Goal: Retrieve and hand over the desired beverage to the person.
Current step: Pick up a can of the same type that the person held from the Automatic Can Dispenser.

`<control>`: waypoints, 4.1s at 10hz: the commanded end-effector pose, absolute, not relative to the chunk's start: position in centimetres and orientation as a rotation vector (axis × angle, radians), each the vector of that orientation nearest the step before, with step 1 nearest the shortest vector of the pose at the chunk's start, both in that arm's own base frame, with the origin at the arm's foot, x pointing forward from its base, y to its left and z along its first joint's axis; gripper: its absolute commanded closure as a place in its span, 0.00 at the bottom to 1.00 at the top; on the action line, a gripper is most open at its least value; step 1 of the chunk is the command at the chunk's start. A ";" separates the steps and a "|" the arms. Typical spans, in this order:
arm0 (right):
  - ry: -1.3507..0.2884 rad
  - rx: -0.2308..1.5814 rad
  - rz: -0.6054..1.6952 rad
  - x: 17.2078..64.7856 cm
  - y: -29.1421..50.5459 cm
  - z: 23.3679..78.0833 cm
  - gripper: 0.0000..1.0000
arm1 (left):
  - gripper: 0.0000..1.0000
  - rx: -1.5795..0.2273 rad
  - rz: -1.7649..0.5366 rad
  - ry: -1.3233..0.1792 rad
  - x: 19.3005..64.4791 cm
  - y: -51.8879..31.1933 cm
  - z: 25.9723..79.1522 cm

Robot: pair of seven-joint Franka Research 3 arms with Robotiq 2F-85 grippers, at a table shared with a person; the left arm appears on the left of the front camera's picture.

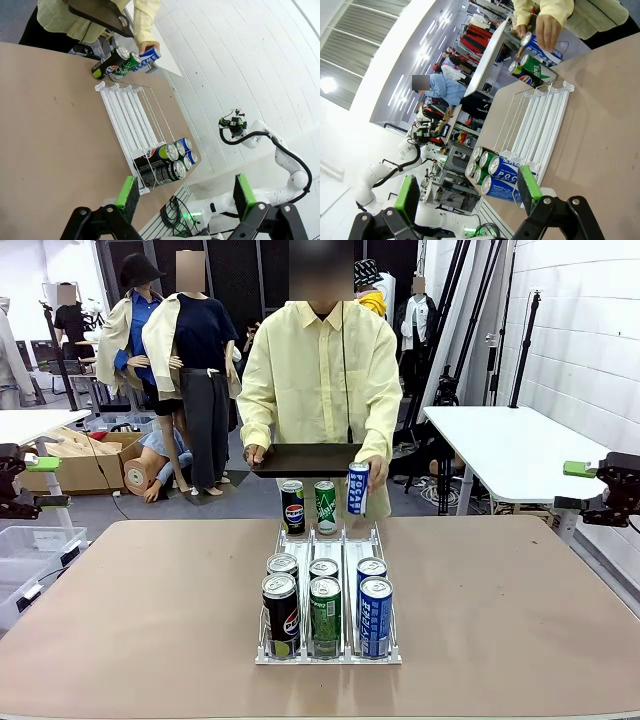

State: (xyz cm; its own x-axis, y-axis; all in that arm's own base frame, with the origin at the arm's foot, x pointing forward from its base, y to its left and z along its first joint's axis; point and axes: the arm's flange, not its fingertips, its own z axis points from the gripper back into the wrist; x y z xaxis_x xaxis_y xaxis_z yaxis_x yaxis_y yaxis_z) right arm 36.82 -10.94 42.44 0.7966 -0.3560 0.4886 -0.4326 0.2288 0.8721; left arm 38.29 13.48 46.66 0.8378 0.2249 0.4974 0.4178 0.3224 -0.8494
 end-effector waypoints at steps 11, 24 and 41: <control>-0.706 1.389 0.052 36.6 -10.7 42.3 0.00 | 0.00 -1.275 -0.130 -0.609 38.1 13.5 46.7; -0.706 1.389 0.052 36.6 -10.7 42.3 0.00 | 0.00 -1.275 -0.130 -0.609 38.1 13.5 46.7; -0.706 1.389 0.052 36.6 -10.7 42.3 0.00 | 0.00 -1.275 -0.130 -0.609 38.1 13.5 46.7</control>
